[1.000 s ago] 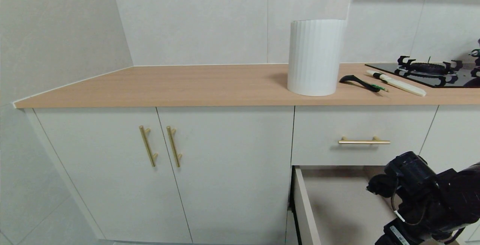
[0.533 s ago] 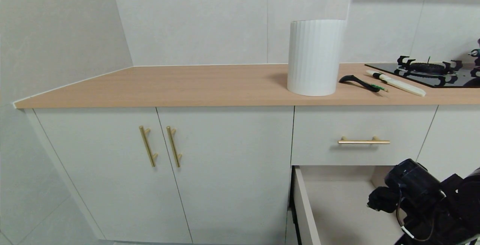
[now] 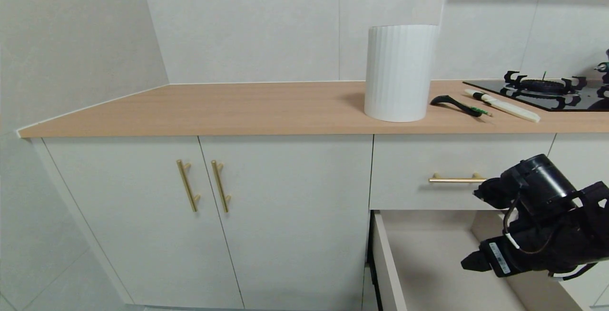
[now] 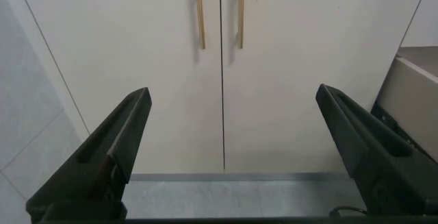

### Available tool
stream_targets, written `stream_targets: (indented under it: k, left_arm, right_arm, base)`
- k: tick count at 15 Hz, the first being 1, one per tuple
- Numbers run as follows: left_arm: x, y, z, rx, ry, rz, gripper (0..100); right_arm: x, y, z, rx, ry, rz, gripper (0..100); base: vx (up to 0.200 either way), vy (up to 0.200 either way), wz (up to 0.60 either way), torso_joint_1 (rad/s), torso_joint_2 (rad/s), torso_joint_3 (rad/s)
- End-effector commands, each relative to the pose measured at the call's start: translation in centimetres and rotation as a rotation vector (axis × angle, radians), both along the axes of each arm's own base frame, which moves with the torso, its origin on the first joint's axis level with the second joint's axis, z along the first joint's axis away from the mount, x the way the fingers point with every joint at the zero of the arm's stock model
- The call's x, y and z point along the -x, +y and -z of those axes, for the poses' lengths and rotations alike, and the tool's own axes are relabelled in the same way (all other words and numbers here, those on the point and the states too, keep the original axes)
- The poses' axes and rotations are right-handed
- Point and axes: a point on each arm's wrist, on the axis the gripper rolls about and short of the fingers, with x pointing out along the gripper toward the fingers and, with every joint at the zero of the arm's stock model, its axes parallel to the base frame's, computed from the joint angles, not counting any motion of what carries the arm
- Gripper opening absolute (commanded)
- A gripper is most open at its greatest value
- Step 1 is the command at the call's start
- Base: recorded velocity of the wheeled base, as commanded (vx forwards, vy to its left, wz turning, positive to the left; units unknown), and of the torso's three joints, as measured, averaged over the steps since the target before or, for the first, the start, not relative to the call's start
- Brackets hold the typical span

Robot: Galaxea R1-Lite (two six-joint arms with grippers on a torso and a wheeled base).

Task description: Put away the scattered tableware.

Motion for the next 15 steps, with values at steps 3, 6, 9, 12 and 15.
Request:
stream_targets:
  k: [3, 6, 9, 12, 15]
  left_arm:
    - [0.00, 0.00, 0.00, 0.000, 0.000, 0.000, 100]
    - [0.00, 0.00, 0.00, 0.000, 0.000, 0.000, 100]
    - [0.00, 0.00, 0.00, 0.000, 0.000, 0.000, 100]
    - [0.00, 0.00, 0.00, 0.000, 0.000, 0.000, 100]
    - [0.00, 0.00, 0.00, 0.000, 0.000, 0.000, 100]
  right_arm:
    - [-1.01, -0.71, -0.82, -0.039, -0.123, 0.042, 100]
    - [-1.12, -0.77, -0.94, -0.040, -0.139, 0.051, 100]
    - [-1.12, -0.73, -0.95, -0.040, -0.141, 0.050, 100]
    - [-1.10, -0.78, -0.91, -0.039, -0.138, 0.052, 100]
    - [-1.08, -0.74, -0.96, -0.040, -0.141, 0.050, 100]
  base:
    - [0.000, 0.000, 0.00, 0.000, 0.00, 0.000]
    - [0.000, 0.000, 0.00, 0.000, 0.00, 0.000]
    - [0.000, 0.000, 0.00, 0.058, -0.24, -0.209]
    - [0.000, 0.000, 0.00, 0.160, -0.43, -0.289]
    - [0.000, 0.000, 0.00, 0.175, -0.49, -0.289]
